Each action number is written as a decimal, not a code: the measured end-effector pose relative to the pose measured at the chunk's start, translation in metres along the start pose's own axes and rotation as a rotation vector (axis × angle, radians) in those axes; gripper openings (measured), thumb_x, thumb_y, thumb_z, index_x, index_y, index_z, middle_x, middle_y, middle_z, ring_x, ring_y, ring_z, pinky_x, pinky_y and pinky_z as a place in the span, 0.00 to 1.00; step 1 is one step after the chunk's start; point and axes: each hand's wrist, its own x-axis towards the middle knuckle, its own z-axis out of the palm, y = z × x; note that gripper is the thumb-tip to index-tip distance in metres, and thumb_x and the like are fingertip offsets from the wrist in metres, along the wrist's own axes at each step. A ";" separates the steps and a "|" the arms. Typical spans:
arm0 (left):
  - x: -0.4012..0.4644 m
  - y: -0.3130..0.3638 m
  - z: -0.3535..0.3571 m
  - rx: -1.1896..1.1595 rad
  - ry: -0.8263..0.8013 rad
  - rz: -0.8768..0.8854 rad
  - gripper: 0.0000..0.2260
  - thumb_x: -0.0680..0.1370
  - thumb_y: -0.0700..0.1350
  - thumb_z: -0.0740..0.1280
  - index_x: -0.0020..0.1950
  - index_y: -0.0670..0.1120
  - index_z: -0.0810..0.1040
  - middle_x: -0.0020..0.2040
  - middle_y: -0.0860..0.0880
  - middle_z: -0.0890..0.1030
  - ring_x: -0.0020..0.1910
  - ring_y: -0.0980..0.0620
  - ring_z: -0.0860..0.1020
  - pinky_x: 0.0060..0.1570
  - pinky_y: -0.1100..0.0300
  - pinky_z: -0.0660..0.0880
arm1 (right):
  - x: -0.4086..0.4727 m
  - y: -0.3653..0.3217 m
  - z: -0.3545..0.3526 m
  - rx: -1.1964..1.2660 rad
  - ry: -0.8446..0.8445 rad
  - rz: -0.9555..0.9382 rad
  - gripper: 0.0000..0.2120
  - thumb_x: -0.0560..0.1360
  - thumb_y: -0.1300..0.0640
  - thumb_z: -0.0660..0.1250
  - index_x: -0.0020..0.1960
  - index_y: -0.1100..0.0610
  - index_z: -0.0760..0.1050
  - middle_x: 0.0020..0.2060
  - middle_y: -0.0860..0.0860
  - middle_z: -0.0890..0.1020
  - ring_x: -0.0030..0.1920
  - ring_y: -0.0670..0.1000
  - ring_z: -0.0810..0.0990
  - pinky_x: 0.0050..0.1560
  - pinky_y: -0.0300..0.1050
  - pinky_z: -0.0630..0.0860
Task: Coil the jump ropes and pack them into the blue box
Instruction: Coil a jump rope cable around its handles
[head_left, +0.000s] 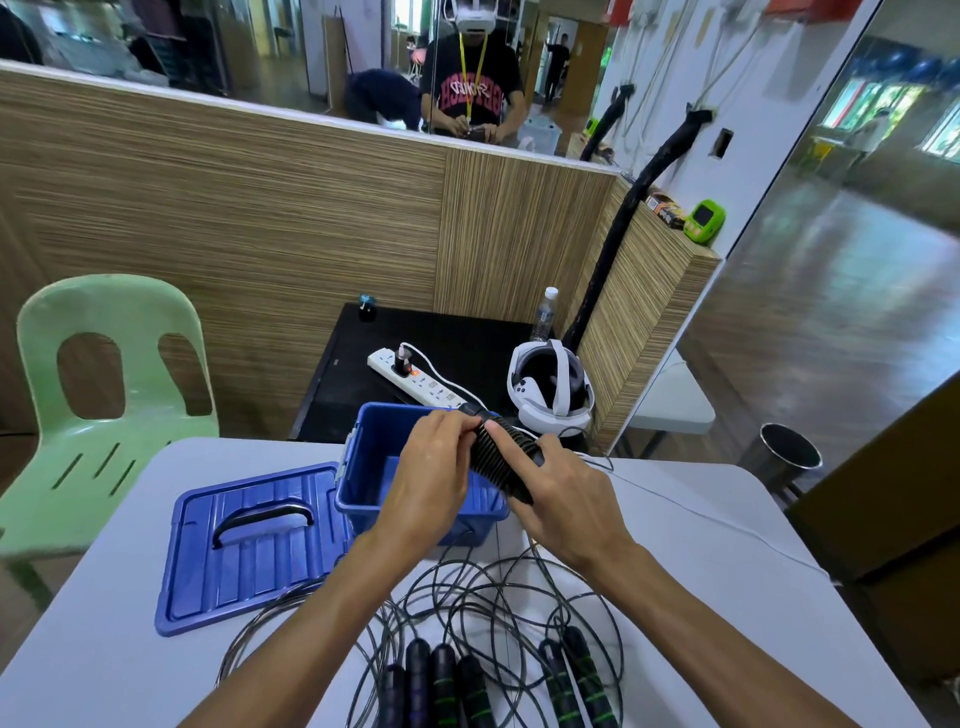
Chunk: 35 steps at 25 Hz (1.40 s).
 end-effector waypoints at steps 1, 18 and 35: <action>0.001 0.002 -0.001 0.056 -0.003 0.001 0.09 0.82 0.41 0.59 0.59 0.43 0.76 0.52 0.49 0.76 0.50 0.54 0.73 0.50 0.58 0.75 | 0.002 -0.002 -0.001 -0.012 -0.023 0.012 0.45 0.69 0.51 0.76 0.79 0.45 0.55 0.41 0.53 0.71 0.32 0.53 0.73 0.22 0.46 0.70; -0.044 -0.065 -0.015 -0.651 -0.558 -0.568 0.19 0.79 0.59 0.57 0.39 0.44 0.67 0.32 0.48 0.59 0.30 0.53 0.58 0.32 0.60 0.60 | 0.000 0.005 -0.009 0.089 -0.052 0.026 0.42 0.75 0.43 0.68 0.79 0.38 0.45 0.39 0.51 0.70 0.29 0.52 0.73 0.27 0.46 0.72; 0.058 0.002 -0.021 0.453 -0.658 0.251 0.07 0.79 0.41 0.64 0.48 0.42 0.82 0.48 0.44 0.82 0.50 0.46 0.78 0.52 0.55 0.72 | -0.012 -0.006 -0.013 0.111 -0.231 -0.161 0.38 0.77 0.44 0.62 0.77 0.37 0.42 0.46 0.55 0.73 0.38 0.59 0.78 0.34 0.49 0.70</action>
